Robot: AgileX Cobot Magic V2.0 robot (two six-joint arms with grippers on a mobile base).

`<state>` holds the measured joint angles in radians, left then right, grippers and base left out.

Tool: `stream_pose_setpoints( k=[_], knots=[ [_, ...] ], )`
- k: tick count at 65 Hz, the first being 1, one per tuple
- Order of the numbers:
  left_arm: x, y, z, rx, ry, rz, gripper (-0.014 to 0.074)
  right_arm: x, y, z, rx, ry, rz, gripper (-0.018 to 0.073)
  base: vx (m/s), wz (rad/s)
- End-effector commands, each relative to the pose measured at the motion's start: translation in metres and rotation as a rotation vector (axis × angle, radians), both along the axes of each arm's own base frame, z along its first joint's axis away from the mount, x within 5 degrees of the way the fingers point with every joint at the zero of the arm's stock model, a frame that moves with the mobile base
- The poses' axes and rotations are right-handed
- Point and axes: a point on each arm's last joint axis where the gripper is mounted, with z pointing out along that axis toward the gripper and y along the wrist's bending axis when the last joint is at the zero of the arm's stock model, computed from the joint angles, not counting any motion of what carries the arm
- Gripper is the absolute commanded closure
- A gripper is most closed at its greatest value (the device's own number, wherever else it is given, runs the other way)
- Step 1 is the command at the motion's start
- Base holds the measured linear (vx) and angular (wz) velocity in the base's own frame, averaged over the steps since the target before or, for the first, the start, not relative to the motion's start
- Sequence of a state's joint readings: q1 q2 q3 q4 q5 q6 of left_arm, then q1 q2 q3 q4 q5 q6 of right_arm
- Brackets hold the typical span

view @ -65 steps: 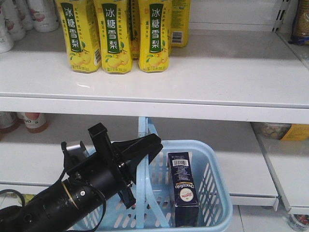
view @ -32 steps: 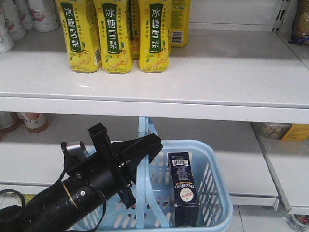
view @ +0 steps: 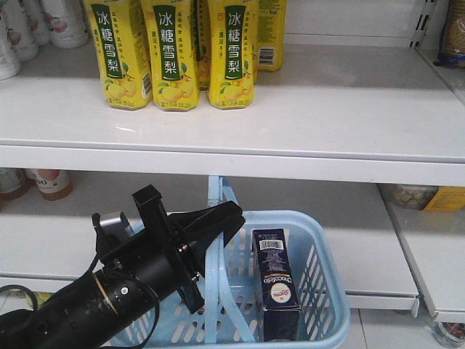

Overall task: Left arm holds basket, right arm returns cookies
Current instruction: 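Reach the right gripper down into the basket over the cookie box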

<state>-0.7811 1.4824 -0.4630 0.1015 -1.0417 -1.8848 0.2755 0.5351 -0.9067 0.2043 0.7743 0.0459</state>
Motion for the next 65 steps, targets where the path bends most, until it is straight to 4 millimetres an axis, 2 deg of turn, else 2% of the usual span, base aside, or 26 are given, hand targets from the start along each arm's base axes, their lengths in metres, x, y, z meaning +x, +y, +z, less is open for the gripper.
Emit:
stream_pose_setpoints(
  k=[1, 26, 47, 65],
  knots=[
    [-0.006, 0.005, 0.046, -0.286, -0.247, -0.004, 0.0599, 0.014, 0.01, 0.008, 0.037, -0.006, 0.054, 0.0009, 0.0, 0.0],
    [-0.006, 0.005, 0.046, -0.286, -0.247, -0.004, 0.0599, 0.07, 0.066, -0.029, -0.036, 0.263, 0.244, 0.0053, 0.0, 0.0],
    [-0.006, 0.005, 0.046, -0.286, -0.247, -0.004, 0.0599, 0.103, 0.09, -0.06, -0.04, 0.442, 0.23, 0.0053, 0.0, 0.0],
    [-0.006, 0.005, 0.046, -0.286, -0.247, -0.004, 0.0599, 0.118, 0.103, -0.079, -0.011, 0.558, 0.223, 0.0053, 0.0, 0.0]
  ],
)
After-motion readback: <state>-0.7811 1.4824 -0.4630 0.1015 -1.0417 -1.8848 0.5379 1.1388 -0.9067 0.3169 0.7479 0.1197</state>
